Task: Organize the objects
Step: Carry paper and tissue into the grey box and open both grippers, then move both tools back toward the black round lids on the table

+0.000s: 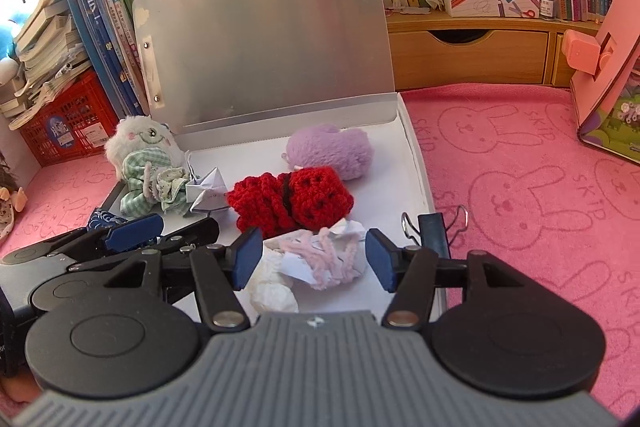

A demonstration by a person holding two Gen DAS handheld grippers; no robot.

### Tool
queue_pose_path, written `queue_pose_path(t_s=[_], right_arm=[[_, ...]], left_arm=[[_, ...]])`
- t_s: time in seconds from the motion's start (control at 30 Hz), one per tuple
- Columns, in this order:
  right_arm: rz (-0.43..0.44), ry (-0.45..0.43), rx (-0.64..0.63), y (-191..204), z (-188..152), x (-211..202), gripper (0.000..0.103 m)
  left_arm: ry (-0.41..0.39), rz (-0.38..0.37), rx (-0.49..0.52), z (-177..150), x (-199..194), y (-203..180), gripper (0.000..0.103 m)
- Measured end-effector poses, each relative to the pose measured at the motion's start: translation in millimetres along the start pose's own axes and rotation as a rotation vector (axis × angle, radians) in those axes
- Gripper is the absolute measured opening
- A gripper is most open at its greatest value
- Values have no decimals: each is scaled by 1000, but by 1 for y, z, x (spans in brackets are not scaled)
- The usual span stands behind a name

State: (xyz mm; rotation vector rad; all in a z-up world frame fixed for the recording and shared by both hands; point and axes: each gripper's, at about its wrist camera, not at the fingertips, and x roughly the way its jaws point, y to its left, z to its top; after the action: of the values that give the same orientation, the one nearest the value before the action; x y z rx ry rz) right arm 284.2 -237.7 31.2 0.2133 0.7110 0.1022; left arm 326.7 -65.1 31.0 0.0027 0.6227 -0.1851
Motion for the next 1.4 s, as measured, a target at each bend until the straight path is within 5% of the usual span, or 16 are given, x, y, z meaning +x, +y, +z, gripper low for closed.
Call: queue_pose_path(t_s=[0.13,0.53,0.93,1.4], right_arm=[[-2,-30,-23,1,-1,-18,75],[58,-130,-169,14,-37,-107,84],[66,-178,-285,16,-128,-181,87],[48,-119,-321,14,-209,-219,87]], left_arm=[[-37,18,29,0,-19,-3,84],[-86,-24,118,-23,-103,-13,93],[-112,-105,117,-106,-196,-10,96],[-72,-116,141,-194,-240,-8,96]])
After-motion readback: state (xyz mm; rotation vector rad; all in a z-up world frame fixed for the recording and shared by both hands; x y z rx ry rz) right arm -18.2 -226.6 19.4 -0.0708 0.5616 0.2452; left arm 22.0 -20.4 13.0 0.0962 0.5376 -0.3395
